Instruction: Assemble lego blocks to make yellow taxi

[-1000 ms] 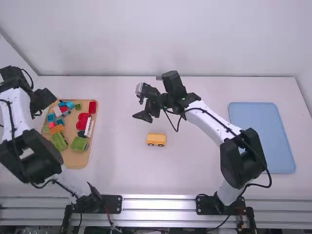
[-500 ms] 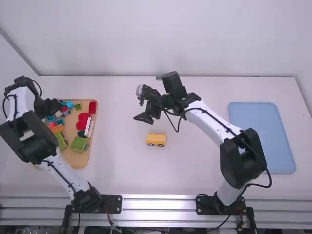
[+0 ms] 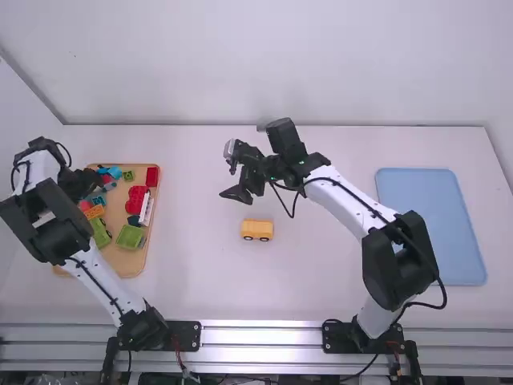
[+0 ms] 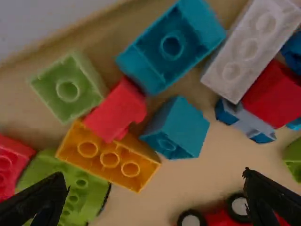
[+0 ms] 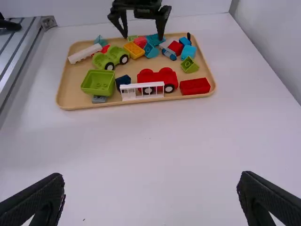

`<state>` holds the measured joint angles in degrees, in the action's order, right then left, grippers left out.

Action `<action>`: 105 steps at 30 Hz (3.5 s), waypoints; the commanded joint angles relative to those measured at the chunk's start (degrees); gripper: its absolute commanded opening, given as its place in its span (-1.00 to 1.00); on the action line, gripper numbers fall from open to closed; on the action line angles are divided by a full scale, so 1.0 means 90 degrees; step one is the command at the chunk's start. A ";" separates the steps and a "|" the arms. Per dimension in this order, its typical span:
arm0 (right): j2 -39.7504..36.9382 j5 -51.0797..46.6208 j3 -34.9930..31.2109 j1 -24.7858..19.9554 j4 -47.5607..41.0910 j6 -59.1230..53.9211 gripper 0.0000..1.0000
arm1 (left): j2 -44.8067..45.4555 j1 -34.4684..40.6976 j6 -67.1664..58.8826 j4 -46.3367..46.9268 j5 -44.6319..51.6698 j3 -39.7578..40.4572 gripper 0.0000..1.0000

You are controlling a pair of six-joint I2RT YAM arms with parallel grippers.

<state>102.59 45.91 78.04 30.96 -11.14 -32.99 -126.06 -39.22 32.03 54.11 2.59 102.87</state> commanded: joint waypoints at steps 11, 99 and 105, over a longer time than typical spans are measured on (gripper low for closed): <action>0.0015 -0.0240 0.0209 -0.0022 -0.0027 -0.0005 0.97 | -0.0029 -0.0102 0.4981 0.0126 0.0109 -0.0146 0.98; 0.0015 -0.0296 0.0202 -0.0017 -0.0202 -0.0219 0.97 | 0.0032 -0.0182 0.4313 -0.0410 -0.0277 -0.1175 0.43; 0.0015 -0.0299 0.0202 -0.0017 -0.0206 -0.0219 0.97 | 0.0032 -0.0189 0.4495 -0.0369 -0.0182 -0.1190 0.03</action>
<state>102.59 42.89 78.04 30.96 -12.86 -35.09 -125.89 -40.93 71.61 50.22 0.82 92.92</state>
